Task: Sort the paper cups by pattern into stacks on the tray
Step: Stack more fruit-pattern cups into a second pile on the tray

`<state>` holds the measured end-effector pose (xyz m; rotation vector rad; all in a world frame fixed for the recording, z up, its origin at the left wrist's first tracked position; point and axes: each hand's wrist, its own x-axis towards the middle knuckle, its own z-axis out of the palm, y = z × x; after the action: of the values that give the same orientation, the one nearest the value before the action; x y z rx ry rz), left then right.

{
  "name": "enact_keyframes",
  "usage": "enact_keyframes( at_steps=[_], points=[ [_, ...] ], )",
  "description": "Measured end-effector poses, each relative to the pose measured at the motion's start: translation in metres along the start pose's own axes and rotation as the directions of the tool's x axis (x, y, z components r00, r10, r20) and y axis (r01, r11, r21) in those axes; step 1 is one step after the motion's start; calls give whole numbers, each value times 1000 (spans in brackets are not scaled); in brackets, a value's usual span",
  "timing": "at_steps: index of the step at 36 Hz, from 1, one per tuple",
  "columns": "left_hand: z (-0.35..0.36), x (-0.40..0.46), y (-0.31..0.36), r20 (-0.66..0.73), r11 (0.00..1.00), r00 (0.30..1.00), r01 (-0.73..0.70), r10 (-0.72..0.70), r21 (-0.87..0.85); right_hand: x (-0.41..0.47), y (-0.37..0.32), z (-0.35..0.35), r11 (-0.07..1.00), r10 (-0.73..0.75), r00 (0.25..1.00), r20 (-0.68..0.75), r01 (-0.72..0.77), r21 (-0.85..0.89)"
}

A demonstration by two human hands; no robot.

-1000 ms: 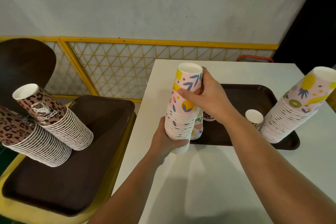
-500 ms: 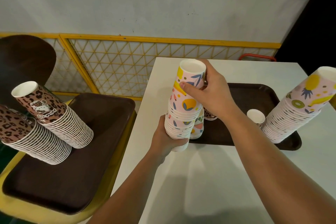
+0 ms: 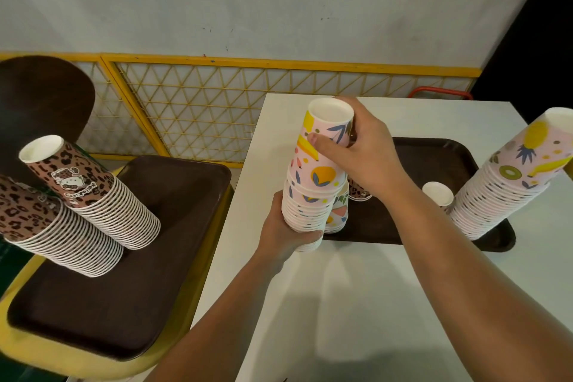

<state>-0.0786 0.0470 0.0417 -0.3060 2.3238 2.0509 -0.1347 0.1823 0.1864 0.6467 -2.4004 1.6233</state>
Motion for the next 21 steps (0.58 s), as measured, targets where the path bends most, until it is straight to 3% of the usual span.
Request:
enact_keyframes(
  at_steps=[8,16,21],
  points=[
    [-3,-1,-5,-11,1000,1000,4,-4,-21,6,-6,-9,989,68,985,-161,-45,143],
    [-9,-3,-10,-71,999,997,21,-24,-37,13,2,-23,898,243,858,-452,-23,440],
    [-12,-3,-11,-102,998,994,18,-25,-65,3,22,-12,922,249,800,-546,-23,387]
  ],
)
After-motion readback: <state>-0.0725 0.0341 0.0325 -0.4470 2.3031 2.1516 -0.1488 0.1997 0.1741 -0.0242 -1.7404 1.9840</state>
